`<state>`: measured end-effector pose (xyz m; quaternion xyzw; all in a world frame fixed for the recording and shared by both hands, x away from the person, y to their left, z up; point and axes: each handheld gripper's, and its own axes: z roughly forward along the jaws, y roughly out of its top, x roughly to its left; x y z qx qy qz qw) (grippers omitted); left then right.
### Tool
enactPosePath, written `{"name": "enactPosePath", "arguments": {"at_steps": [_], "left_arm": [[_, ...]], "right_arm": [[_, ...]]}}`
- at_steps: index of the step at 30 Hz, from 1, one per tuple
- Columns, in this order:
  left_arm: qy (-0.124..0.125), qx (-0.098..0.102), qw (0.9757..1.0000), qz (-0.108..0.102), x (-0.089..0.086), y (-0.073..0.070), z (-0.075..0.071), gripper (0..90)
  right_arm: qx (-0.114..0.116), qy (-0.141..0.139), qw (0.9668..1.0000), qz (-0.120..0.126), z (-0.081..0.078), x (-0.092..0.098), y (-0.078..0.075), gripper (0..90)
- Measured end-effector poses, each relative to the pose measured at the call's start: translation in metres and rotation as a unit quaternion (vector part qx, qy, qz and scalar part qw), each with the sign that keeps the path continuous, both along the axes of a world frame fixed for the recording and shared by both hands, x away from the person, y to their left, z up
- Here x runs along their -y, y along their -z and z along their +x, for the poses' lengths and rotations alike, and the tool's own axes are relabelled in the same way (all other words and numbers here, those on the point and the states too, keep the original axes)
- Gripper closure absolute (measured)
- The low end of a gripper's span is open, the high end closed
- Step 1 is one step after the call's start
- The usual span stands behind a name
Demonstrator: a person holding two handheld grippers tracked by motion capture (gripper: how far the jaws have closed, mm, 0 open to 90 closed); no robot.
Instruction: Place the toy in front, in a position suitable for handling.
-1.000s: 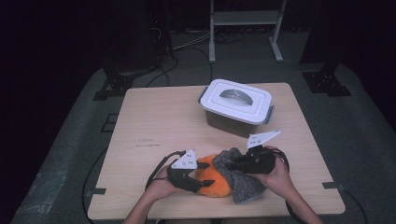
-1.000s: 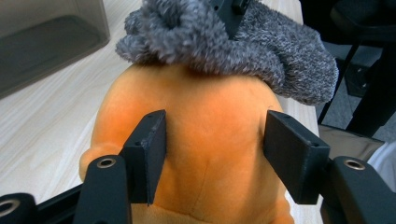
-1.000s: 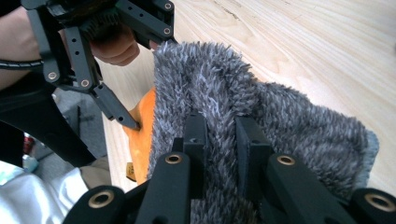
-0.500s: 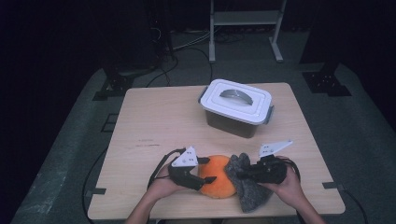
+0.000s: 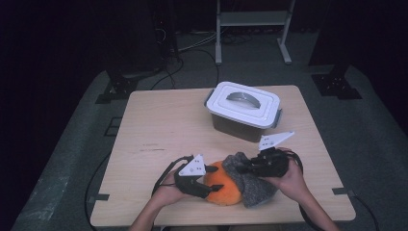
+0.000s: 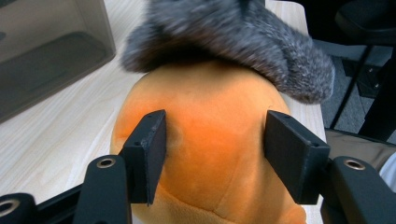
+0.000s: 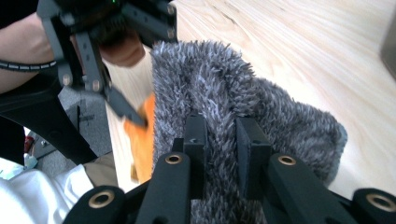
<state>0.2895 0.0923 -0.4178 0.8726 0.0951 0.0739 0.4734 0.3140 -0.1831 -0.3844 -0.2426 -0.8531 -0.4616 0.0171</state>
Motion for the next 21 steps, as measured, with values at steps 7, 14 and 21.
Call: {"name": "enactPosePath", "arguments": {"at_steps": [7,14,21], "left_arm": [[0.003,0.003,1.0,0.001,-0.001,0.003,-0.001,40.7],[0.006,0.004,1.0,0.003,-0.002,0.004,-0.001,40.8],[0.005,0.001,1.0,0.001,-0.004,0.005,0.0,40.8]], "right_arm": [[-0.011,-0.013,0.9996,-0.022,0.015,-0.024,0.005,75.9],[-0.025,-0.009,0.9994,-0.023,0.018,-0.014,0.011,76.0],[-0.037,0.006,0.9992,-0.011,0.015,0.006,0.019,76.0]]}}
